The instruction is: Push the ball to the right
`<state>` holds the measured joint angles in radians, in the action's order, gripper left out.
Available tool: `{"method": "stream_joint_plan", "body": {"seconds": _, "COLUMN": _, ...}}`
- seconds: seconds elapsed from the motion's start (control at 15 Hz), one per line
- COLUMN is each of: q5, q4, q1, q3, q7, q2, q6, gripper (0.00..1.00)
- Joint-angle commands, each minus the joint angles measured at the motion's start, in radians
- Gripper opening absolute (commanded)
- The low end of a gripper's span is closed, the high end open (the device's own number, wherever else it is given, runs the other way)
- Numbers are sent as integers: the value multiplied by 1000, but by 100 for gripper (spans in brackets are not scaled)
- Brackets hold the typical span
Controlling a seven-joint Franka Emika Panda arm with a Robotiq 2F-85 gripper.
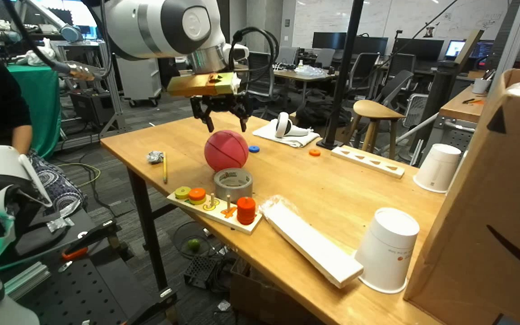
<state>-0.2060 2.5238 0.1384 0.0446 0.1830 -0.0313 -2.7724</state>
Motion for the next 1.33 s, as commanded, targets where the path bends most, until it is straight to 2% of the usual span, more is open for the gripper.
{"method": "stream_joint_plan", "body": {"seconds": 0.0, "q5": -281, "q4": 26, "q1": -64, "q3": 20, "q7": -194, "q2": -153, "q6": 32, "gripper": 100}}
{"method": "stream_joint_plan", "body": {"seconds": 0.07, "q5": -371, "q4": 29, "q1": -95, "q3": 42, "q7": -270, "q2": -181, "q6": 33, "gripper": 100}}
{"method": "stream_joint_plan", "body": {"seconds": 0.13, "q5": -454, "q4": 34, "q1": -95, "q3": 40, "q7": -364, "q2": -199, "q6": 31, "gripper": 100}}
{"method": "stream_joint_plan", "body": {"seconds": 0.27, "q5": -357, "q4": 42, "q1": -56, "q3": 46, "q7": -375, "q2": -203, "q6": 68, "gripper": 100}}
{"method": "stream_joint_plan", "body": {"seconds": 0.4, "q5": -186, "q4": 35, "q1": -18, "q3": 81, "q7": -314, "q2": -179, "q6": 107, "gripper": 100}}
{"method": "stream_joint_plan", "body": {"seconds": 0.53, "q5": 1, "q4": 27, "q1": 118, "q3": 34, "q7": -274, "q2": -139, "q6": 82, "gripper": 100}}
{"method": "stream_joint_plan", "body": {"seconds": 0.73, "q5": 259, "q4": 1, "q1": 214, "q3": 60, "q7": -181, "q2": -107, "q6": 76, "gripper": 100}}
{"method": "stream_joint_plan", "body": {"seconds": 0.87, "q5": 425, "q4": -15, "q1": 278, "q3": 52, "q7": -93, "q2": -85, "q6": 81, "gripper": 100}}
{"method": "stream_joint_plan", "body": {"seconds": 1.0, "q5": 597, "q4": -18, "q1": 340, "q3": 42, "q7": 40, "q2": -47, "q6": 28, "gripper": 100}}
{"method": "stream_joint_plan", "body": {"seconds": 1.2, "q5": 853, "q4": -70, "q1": 406, "q3": 60, "q7": 282, "q2": 10, "q6": 5, "gripper": 100}}
{"method": "stream_joint_plan", "body": {"seconds": 1.27, "q5": 918, "q4": -98, "q1": 357, "q3": 130, "q7": 361, "q2": 27, "q6": 22, "gripper": 100}}
